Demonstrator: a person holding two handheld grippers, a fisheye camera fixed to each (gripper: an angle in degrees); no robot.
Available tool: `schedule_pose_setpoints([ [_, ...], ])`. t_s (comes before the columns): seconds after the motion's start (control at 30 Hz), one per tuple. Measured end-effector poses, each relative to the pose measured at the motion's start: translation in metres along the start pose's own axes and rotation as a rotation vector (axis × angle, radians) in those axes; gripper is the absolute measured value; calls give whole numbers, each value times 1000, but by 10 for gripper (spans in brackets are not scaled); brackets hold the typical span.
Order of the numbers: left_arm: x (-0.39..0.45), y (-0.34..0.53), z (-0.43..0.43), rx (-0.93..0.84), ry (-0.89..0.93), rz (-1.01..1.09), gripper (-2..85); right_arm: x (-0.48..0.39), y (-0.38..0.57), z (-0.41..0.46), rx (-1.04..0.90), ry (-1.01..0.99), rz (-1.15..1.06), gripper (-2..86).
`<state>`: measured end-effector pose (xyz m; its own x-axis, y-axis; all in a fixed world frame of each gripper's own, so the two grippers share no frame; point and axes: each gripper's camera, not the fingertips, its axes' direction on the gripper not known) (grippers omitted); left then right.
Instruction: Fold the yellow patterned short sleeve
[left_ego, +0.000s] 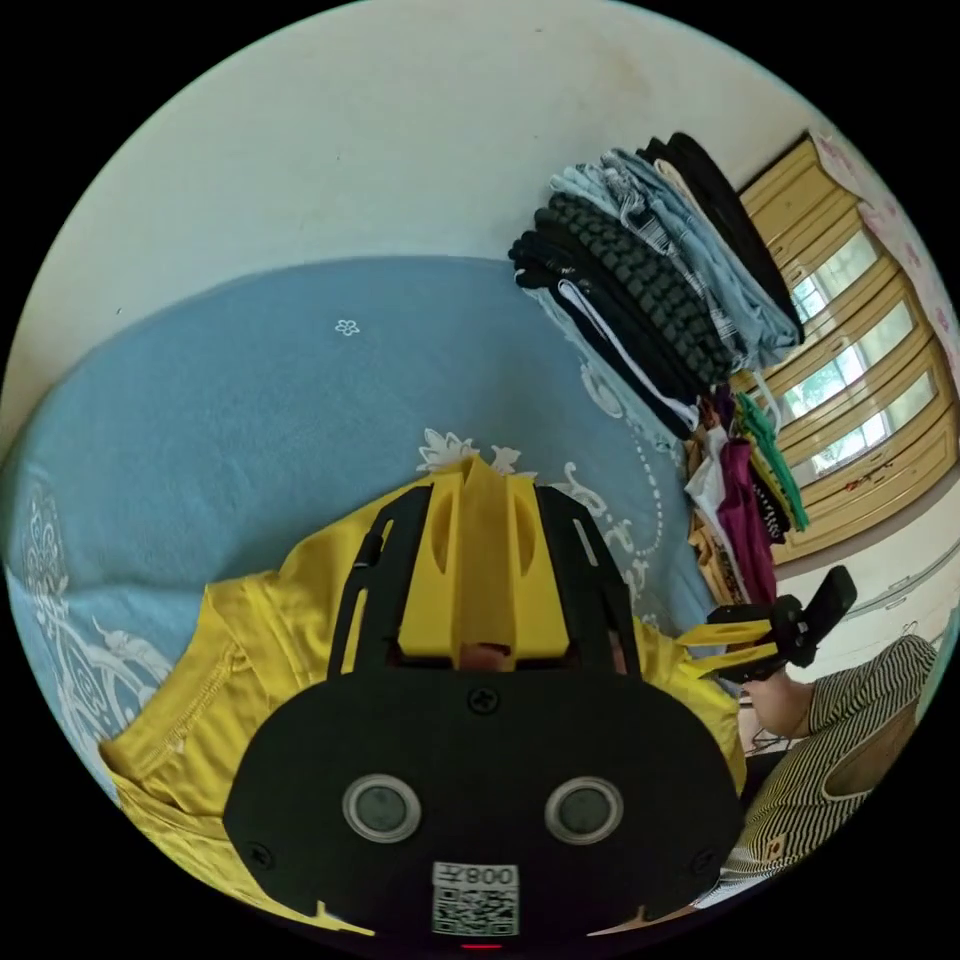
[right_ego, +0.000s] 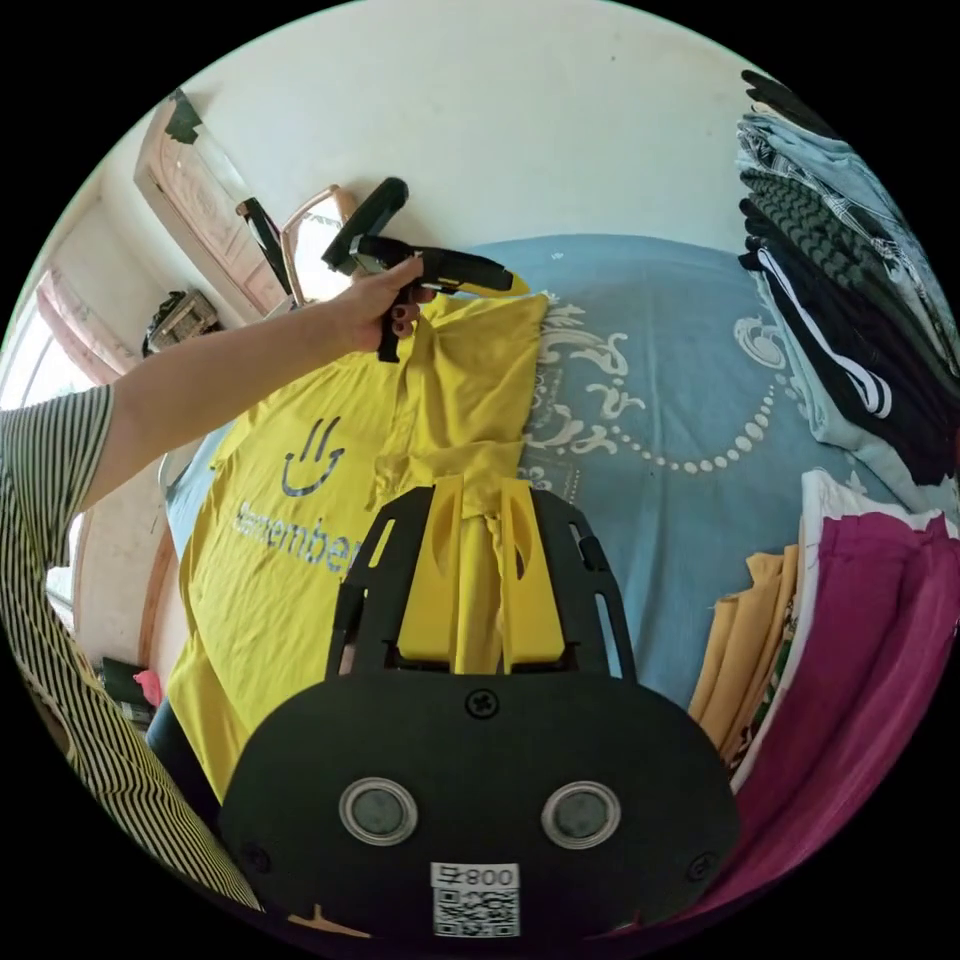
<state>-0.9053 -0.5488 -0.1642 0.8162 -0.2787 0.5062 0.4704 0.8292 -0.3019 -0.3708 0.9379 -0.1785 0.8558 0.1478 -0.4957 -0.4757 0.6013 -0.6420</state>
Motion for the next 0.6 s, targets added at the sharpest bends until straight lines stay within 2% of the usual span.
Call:
schedule_pose_setpoints([
  [0.13,16,-6,10,-67,-102,43,30,3,-2,12,-8,24,-2,53],
  [0.4,26,-12,-20,42,-77,28,6,19,13,-15,81,-7,60,20],
  [0.6,16,-10,-1,-12,-81,-21,11,23,13,-5,29,-4,59,19],
])
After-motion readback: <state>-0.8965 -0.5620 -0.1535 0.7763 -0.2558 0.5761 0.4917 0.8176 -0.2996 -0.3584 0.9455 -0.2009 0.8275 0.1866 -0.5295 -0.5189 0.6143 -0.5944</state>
